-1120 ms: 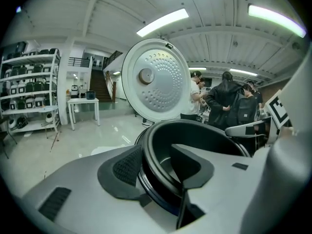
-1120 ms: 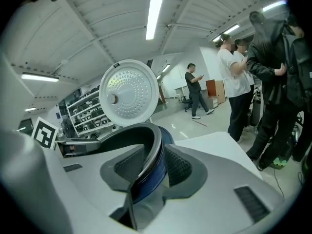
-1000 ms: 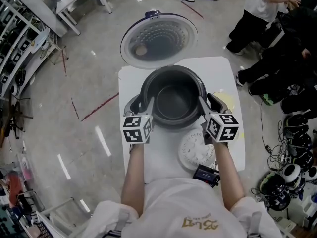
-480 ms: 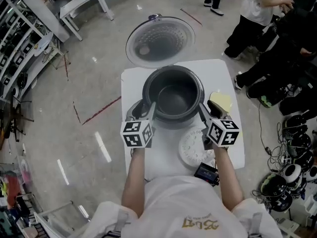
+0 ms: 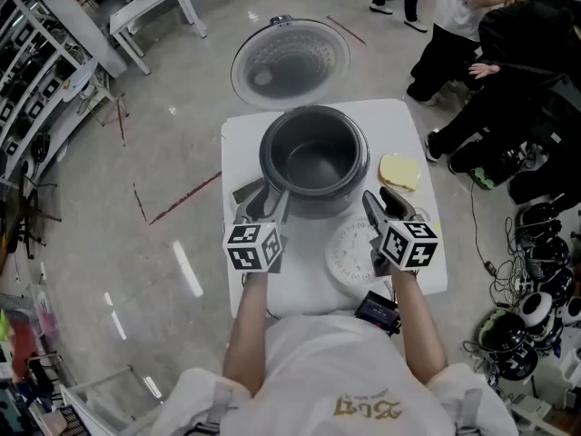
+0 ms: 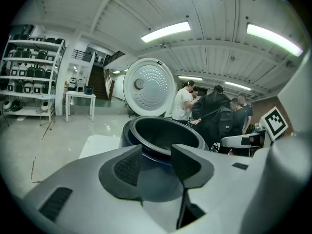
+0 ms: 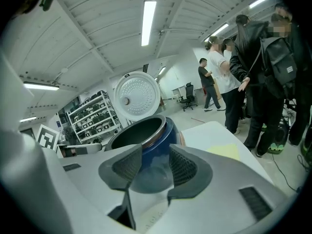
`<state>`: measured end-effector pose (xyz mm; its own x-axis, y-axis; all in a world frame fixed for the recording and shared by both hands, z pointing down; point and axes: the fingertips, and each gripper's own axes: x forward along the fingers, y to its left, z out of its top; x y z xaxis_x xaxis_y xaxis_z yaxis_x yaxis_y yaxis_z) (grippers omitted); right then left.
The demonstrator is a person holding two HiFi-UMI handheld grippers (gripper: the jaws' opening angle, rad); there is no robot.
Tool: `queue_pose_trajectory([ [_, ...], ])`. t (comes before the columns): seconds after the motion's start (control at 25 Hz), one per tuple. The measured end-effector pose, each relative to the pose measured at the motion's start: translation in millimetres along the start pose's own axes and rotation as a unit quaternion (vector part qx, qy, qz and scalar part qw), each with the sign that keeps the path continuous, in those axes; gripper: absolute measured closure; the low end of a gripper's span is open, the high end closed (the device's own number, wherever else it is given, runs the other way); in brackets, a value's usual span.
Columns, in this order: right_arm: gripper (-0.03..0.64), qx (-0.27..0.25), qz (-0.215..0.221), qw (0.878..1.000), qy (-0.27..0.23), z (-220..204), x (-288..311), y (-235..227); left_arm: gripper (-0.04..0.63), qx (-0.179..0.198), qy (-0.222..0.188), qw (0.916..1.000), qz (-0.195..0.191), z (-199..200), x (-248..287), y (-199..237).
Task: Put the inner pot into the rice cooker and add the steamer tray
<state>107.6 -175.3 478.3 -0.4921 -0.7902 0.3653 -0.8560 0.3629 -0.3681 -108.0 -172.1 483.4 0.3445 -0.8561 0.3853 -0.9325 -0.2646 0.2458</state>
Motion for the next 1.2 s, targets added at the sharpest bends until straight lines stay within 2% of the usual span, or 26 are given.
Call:
queue_pose_trajectory([
  [0.36,0.448,0.007,-0.01,1.0,0.018,-35,-25,-4,0.397,-0.001,0.022,0.9997,-0.012,-33,-17,-14],
  [0.8,0.446,0.006,-0.046,0.998,0.047,-75,-56,-30,0.397,0.004,0.06,0.9973,-0.042,-69,-16,-38],
  [1.2,0.443,0.015,-0.08,0.992,0.097,-131,-76,-57,0.397,0.003,0.12,0.9897,-0.079,-120,2,-61],
])
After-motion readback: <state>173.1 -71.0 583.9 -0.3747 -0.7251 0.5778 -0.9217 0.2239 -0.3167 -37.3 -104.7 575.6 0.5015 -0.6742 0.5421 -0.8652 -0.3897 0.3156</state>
